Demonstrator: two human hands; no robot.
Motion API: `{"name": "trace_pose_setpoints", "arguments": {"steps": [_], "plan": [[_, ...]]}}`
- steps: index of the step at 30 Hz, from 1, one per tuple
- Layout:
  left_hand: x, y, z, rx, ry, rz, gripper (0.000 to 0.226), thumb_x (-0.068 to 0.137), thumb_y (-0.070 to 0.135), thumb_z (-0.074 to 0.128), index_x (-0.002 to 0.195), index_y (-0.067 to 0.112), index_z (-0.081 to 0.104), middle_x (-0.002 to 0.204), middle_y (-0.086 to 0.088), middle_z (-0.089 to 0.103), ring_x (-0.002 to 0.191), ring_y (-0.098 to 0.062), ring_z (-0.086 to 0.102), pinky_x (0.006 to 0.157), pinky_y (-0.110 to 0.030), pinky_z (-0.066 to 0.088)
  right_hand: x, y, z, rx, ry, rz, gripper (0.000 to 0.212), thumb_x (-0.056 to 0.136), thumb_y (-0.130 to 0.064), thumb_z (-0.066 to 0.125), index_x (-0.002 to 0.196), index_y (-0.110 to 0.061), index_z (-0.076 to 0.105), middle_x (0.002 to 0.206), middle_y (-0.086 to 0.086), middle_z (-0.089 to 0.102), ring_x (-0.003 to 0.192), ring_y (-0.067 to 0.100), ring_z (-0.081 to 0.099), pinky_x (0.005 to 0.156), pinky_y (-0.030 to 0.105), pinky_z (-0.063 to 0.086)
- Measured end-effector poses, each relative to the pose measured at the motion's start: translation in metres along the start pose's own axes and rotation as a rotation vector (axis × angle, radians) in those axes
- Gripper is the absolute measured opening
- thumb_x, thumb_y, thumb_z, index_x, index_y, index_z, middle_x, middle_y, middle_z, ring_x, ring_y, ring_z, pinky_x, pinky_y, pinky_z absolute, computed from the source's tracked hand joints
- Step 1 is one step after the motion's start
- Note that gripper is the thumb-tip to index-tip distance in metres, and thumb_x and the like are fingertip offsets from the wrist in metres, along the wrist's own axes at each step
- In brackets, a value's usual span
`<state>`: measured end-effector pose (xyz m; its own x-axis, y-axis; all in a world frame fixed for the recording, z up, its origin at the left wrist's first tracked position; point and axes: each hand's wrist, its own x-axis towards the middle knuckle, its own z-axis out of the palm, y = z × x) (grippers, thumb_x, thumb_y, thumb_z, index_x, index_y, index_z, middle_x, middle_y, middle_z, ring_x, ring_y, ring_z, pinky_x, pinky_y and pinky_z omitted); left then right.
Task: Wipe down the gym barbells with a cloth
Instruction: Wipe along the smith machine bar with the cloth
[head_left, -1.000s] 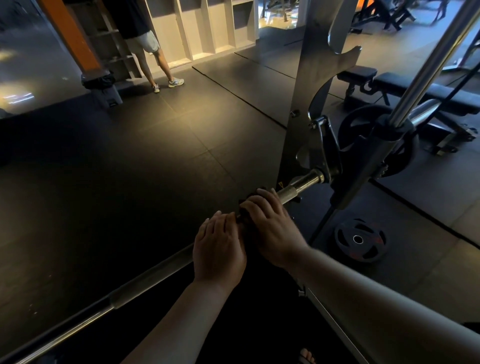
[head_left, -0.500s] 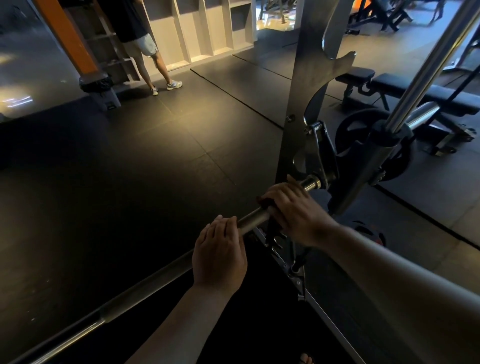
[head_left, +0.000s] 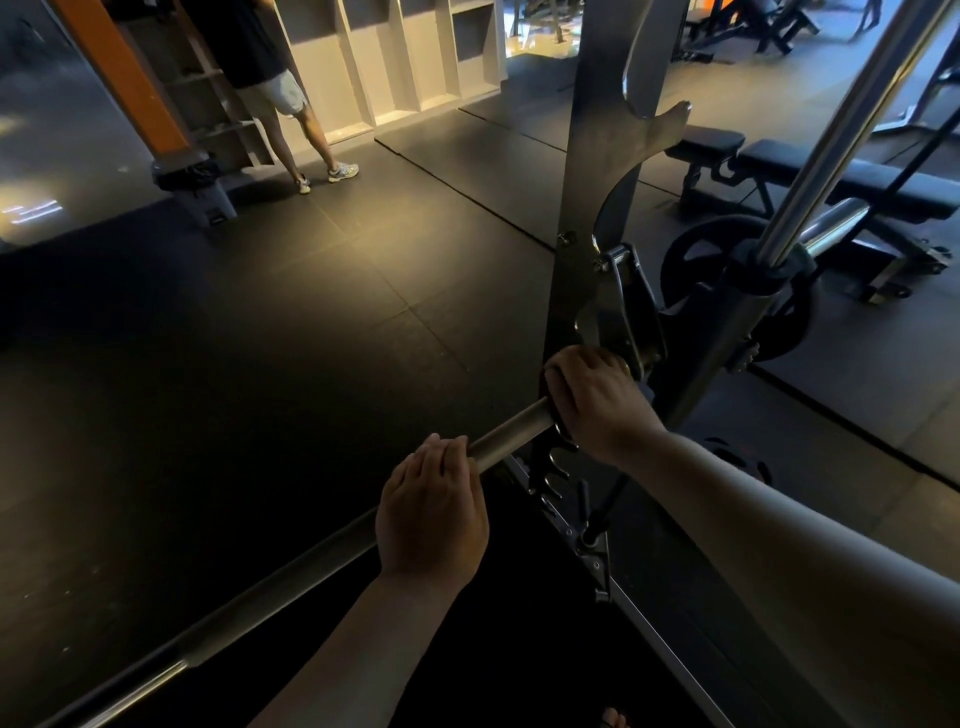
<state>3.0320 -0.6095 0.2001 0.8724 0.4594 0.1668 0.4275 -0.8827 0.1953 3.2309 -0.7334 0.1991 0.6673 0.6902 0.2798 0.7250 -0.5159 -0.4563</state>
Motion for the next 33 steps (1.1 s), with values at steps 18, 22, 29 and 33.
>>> {"name": "trace_pose_setpoints", "arguments": {"steps": [18,22,29,33], "plan": [[-0.001,0.007,-0.004,-0.003,0.003,-0.029,0.044,0.103,0.032,0.035,0.132,0.01,0.059,0.131,-0.012,0.066,0.131,-0.025,0.057,0.107,-0.041,0.045,-0.029,-0.027,0.024,0.051,0.114,-0.03,0.032,0.105,-0.029,0.044,0.123,-0.011,0.062,0.134,0.01,0.058,0.143,0.03,0.034,0.123,0.05,0.024],[-0.001,0.007,-0.003,0.017,0.012,-0.033,0.04,0.104,0.031,0.038,0.132,0.011,0.059,0.13,-0.011,0.067,0.13,-0.024,0.059,0.106,-0.037,0.044,-0.028,-0.005,0.006,0.009,-0.018,-0.197,0.041,0.106,-0.038,0.038,0.134,-0.017,0.059,0.14,0.004,0.055,0.143,0.023,0.035,0.124,0.037,0.019],[0.0,0.01,-0.007,0.012,-0.022,-0.056,0.046,0.103,0.034,0.032,0.134,0.011,0.058,0.134,-0.011,0.065,0.132,-0.023,0.057,0.108,-0.039,0.043,-0.033,-0.038,0.026,0.041,0.092,-0.05,0.032,0.105,-0.03,0.047,0.126,-0.012,0.062,0.135,0.009,0.057,0.142,0.031,0.035,0.123,0.051,0.024],[0.0,0.011,-0.011,0.0,-0.046,-0.045,0.053,0.1,0.037,0.027,0.138,0.012,0.055,0.138,-0.009,0.062,0.137,-0.022,0.052,0.11,-0.037,0.04,-0.033,-0.016,0.014,0.004,-0.035,-0.257,0.039,0.106,-0.038,0.043,0.135,-0.017,0.058,0.139,0.006,0.055,0.141,0.024,0.036,0.124,0.041,0.023]]}}
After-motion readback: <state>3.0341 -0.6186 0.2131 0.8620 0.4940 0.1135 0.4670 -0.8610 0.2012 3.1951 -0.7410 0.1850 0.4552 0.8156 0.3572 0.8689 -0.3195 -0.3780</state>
